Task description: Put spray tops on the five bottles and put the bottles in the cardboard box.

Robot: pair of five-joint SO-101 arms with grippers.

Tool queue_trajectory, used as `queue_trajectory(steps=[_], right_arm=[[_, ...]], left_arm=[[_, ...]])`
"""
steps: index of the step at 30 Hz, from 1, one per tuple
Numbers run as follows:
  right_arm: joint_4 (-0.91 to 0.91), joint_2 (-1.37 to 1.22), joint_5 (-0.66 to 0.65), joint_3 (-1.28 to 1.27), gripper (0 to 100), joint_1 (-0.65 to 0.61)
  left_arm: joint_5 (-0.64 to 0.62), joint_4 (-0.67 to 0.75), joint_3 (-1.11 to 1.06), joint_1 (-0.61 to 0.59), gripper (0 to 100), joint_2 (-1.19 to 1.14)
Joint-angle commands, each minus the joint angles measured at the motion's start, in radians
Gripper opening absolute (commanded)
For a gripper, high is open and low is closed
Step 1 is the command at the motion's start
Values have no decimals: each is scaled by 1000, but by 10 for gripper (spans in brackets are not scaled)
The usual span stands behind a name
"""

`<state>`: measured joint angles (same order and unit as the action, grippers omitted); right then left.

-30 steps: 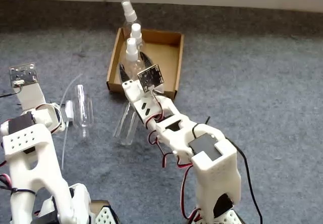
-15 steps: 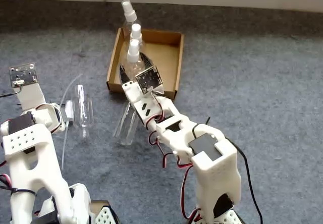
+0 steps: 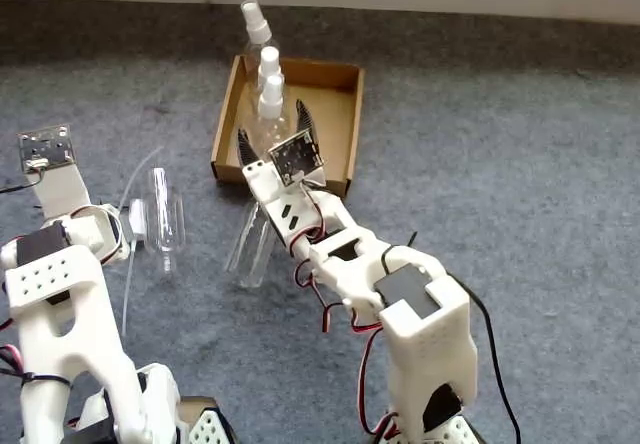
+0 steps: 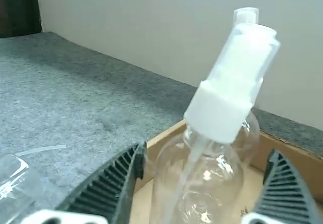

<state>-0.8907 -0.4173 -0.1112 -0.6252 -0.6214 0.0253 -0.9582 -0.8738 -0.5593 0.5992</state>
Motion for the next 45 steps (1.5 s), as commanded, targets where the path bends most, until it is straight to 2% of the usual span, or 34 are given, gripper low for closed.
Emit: queue_trajectory(steps=[1, 6, 12, 19, 26, 27, 30, 39, 45], right_arm=[[-18, 42, -12, 8, 316, 16], [13, 160, -11, -16, 316, 39], [209, 380, -9, -24, 316, 47], [636, 690, -9, -16, 315, 4], [1121, 969, -5, -25, 314, -114], [1176, 989, 17, -25, 314, -137], [1313, 993, 201, -22, 314, -189], [1422, 789, 555, -16, 314, -246], [1420, 619, 664, 13, 314, -242]], left_arm=[[3, 12, 10, 10, 193, 5], [3, 12, 10, 10, 193, 5], [2, 12, 10, 10, 193, 5], [2, 12, 10, 10, 193, 5], [2, 12, 5, 10, 193, 5], [2, 12, 5, 10, 193, 4], [2, 12, 5, 10, 193, 1], [2, 14, -4, 4, 193, 1], [2, 12, -7, 4, 193, 2]])
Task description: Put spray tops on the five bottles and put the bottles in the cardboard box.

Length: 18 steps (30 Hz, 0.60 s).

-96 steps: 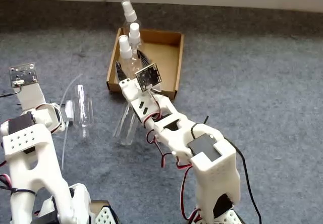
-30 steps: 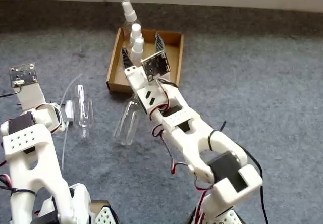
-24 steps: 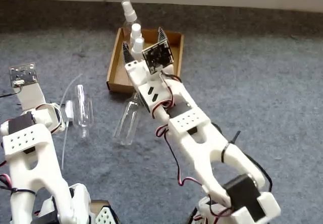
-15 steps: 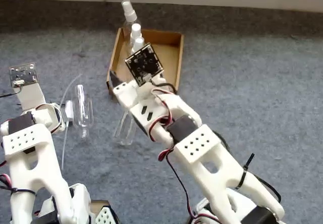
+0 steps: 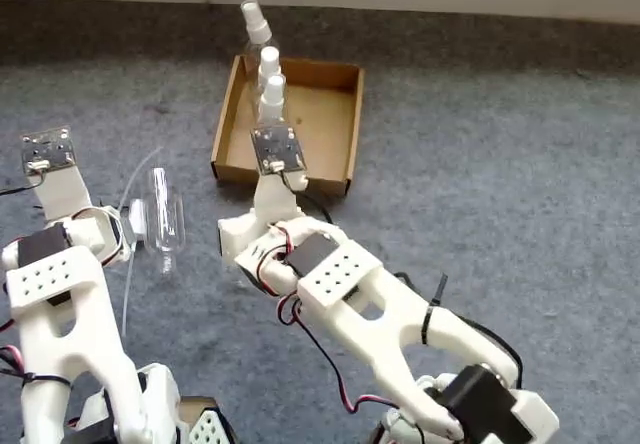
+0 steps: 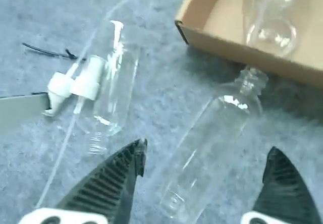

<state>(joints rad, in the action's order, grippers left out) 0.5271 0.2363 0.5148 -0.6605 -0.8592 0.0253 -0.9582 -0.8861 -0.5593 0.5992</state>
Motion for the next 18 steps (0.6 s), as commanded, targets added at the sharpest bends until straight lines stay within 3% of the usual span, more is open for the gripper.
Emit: queue_trajectory(steps=[1, 13, 15, 18], right_arm=[[1, -54, 46, 58, 314, -4], [5, -274, 38, 145, 309, 24], [5, -283, 38, 140, 252, 25], [5, -280, 37, 139, 76, 50]], left_arm=[[2, 12, 5, 4, 193, 2], [2, 12, 5, 4, 193, 5], [2, 12, 5, 4, 193, 5], [2, 12, 5, 5, 193, 5]])
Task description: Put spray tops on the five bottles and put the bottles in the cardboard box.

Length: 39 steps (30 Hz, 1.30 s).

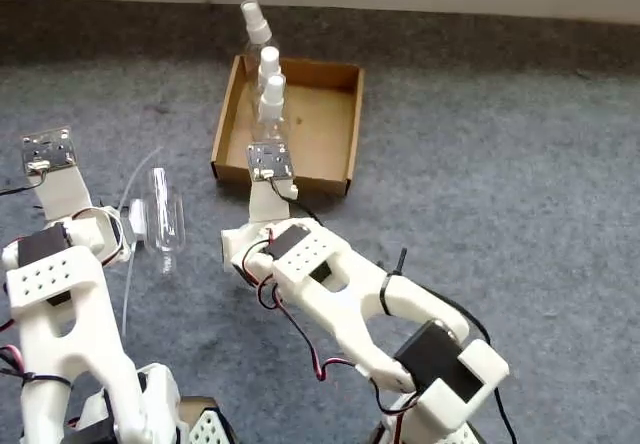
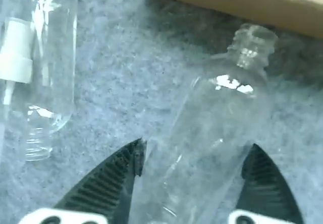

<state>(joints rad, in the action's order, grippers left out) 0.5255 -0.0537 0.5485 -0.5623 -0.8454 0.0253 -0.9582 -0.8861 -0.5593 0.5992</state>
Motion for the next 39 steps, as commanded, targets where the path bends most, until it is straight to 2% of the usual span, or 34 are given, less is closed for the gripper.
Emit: queue_trajectory(steps=[1, 5, 11, 14, 20, 23, 28, 34, 39], right_arm=[[8, 10, 3, 39, 9, 45], [176, 79, 3, 5, 2, 84], [458, 394, -14, -131, 4, 182], [492, 587, -215, -226, 4, 331], [493, 837, -635, -329, 9, 730], [456, 779, -778, -329, 9, 855], [314, 512, -970, -300, 9, 938], [226, 222, -982, -170, 10, 993], [223, 139, -984, -104, 10, 997]], left_arm=[[2, 12, 5, 5, 193, 5], [2, 14, 5, 4, 193, 5], [2, 15, 7, 10, 193, 5], [2, 15, 7, 10, 193, 5], [2, 15, 7, 12, 193, 5], [2, 12, 5, 28, 193, 5], [2, 11, 4, 39, 193, 4], [2, 17, -27, 42, 193, 5], [2, 17, -27, 42, 193, 7]])
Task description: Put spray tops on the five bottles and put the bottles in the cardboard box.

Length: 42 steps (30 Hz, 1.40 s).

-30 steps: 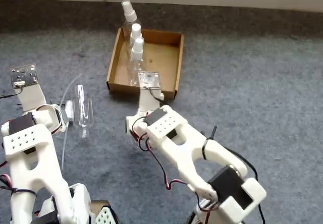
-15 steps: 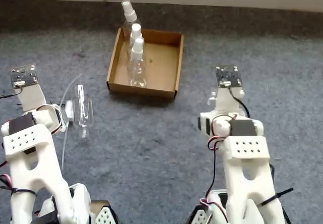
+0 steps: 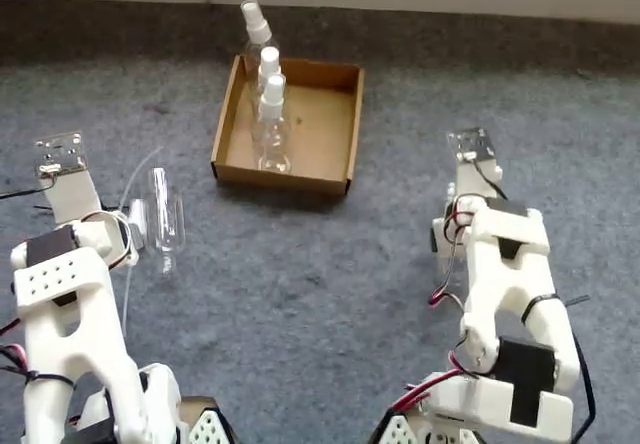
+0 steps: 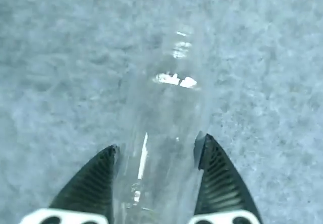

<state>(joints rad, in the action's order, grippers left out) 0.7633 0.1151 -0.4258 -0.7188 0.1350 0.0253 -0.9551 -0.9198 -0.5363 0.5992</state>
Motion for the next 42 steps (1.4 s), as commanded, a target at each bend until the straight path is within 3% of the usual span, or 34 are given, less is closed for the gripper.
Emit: queue_trajectory(steps=[1, 8, 15, 22, 27, 32, 42], right_arm=[[-13, -31, -5, 58, 10, 16], [87, -31, -9, 67, 26, 13], [108, -30, -3, 71, 285, 12], [312, -41, 83, 387, 287, -13], [340, -53, 89, 590, 287, -44], [380, -231, 87, 615, 286, -22], [473, -506, 89, 924, 286, 36]], left_arm=[[2, 14, 7, 19, 193, 7], [2, 14, 7, 21, 193, 7], [2, 14, 5, 21, 193, 7], [2, 14, 5, 21, 193, 7], [2, 14, 5, 21, 193, 7], [2, 14, 4, 21, 193, 7], [2, 14, 2, 21, 193, 7]])
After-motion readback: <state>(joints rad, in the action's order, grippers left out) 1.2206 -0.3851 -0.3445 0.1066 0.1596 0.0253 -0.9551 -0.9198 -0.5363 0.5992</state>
